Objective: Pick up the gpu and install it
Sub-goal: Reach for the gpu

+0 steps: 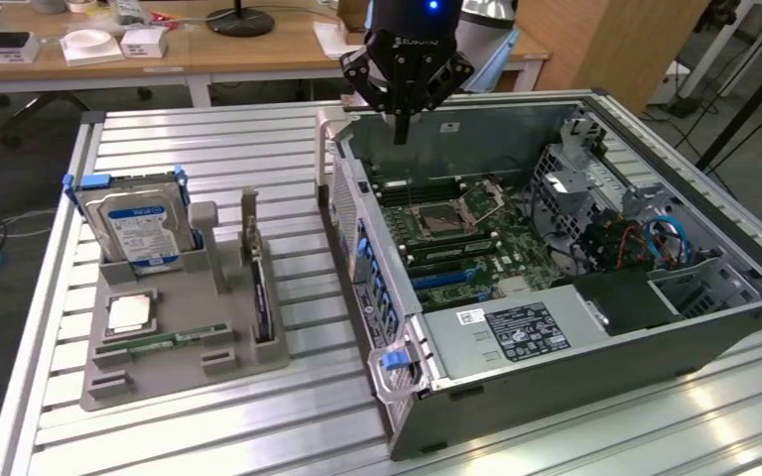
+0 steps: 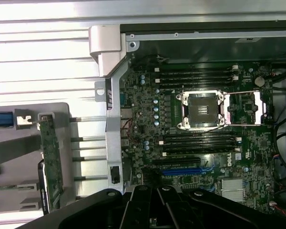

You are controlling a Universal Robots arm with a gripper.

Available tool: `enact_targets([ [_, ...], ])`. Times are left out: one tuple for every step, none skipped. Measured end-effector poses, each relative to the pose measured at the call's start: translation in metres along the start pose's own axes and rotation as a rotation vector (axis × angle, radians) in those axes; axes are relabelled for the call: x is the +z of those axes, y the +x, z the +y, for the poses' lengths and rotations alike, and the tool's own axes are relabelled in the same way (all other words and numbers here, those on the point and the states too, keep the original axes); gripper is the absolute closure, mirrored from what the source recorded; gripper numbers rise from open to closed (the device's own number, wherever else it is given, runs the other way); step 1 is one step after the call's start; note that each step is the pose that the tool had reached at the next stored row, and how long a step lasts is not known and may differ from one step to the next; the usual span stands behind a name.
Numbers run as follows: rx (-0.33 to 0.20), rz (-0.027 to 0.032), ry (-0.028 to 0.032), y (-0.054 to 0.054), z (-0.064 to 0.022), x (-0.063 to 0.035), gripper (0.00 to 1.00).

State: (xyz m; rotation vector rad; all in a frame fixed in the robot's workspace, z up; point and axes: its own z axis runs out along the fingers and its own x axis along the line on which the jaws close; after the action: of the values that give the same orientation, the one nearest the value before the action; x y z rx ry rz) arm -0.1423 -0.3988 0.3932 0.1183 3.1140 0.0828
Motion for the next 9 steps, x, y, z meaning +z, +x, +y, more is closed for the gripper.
enact_targets([
  [0.000,0.0000,0.0000,0.0007,-0.0001,0.0000,0.89],
  [0.000,0.0000,0.0001,0.0015,-0.0001,-0.0001,0.89],
  [0.000,0.0000,0.0000,0.0024,-0.0002,-0.0001,0.89],
  [0.000,0.0000,0.0001,0.0034,-0.0003,-0.0001,0.89],
  [0.000,0.0000,0.0001,0.0044,-0.0003,-0.0001,0.89],
  [0.000,0.0000,0.0000,0.0054,-0.0004,-0.0001,0.89],
  [0.000,0.0000,0.0000,0.0063,-0.0005,-0.0002,0.89],
  [0.000,0.0000,0.0000,0.0072,-0.0005,-0.0002,0.89],
  [0.000,0.0000,0.0001,0.0081,-0.0006,-0.0002,0.89],
])
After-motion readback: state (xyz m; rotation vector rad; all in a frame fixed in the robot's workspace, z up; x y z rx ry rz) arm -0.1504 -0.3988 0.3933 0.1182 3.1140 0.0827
